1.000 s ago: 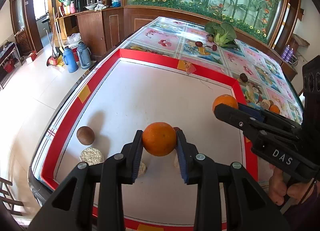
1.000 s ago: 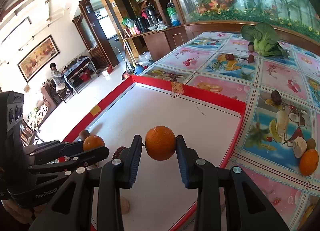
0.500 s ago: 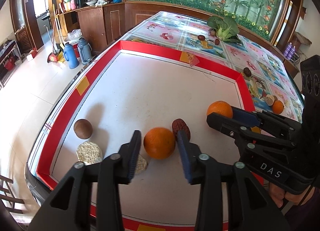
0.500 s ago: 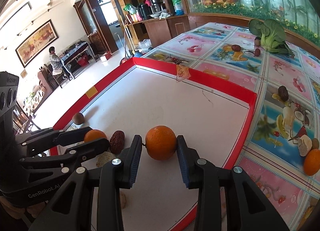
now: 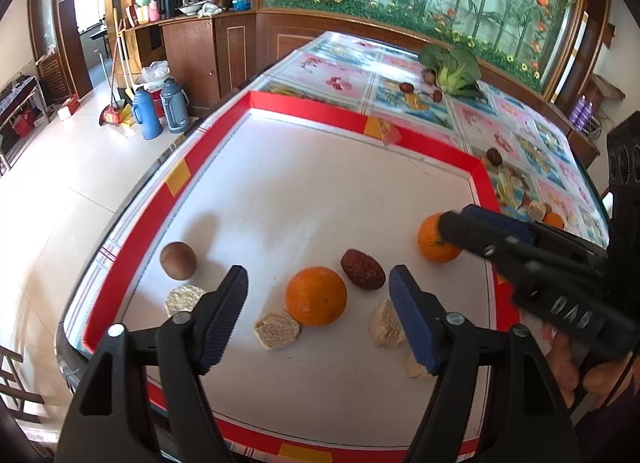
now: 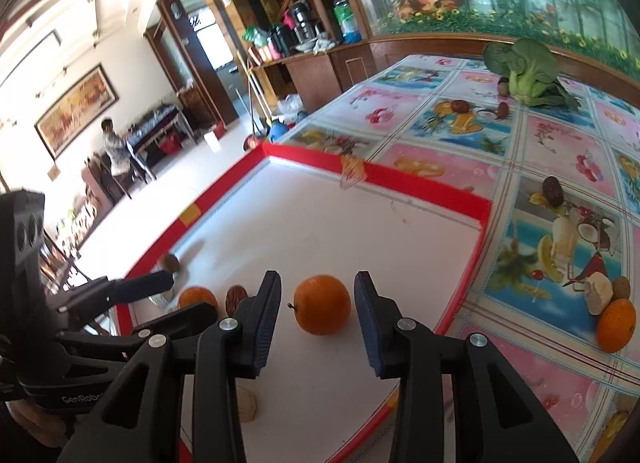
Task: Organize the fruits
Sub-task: 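Lower both oranges into the tray and open both tools, then move both open tools back to the fruit pile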
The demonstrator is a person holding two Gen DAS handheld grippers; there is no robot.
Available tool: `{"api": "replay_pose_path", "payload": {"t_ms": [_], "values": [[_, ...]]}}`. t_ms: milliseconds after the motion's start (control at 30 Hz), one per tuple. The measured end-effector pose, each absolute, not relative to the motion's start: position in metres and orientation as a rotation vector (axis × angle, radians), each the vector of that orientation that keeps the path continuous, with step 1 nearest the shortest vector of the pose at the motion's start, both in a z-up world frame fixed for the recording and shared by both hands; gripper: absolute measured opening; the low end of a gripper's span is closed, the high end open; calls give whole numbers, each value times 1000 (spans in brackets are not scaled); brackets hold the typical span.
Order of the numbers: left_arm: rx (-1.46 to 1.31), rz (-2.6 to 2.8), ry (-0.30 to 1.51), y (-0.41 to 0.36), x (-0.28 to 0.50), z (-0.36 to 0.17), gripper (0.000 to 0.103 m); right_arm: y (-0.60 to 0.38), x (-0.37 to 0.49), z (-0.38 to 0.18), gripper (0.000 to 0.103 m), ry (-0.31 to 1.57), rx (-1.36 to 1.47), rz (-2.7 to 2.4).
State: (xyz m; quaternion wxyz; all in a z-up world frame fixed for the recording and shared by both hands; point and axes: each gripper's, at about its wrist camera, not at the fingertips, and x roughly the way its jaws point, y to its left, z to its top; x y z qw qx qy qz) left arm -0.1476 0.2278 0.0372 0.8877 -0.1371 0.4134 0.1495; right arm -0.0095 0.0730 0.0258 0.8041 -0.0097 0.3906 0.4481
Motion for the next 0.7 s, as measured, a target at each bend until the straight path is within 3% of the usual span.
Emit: {"api": "replay_pose_path", "payload": {"t_ms": [300,700], "values": [[-210,273,790,202,-139,70,84,6,30,46,38,797,214,856],[-52,128,779,118,-115,89,86,-122,67,53,38,738,421,647]]}}
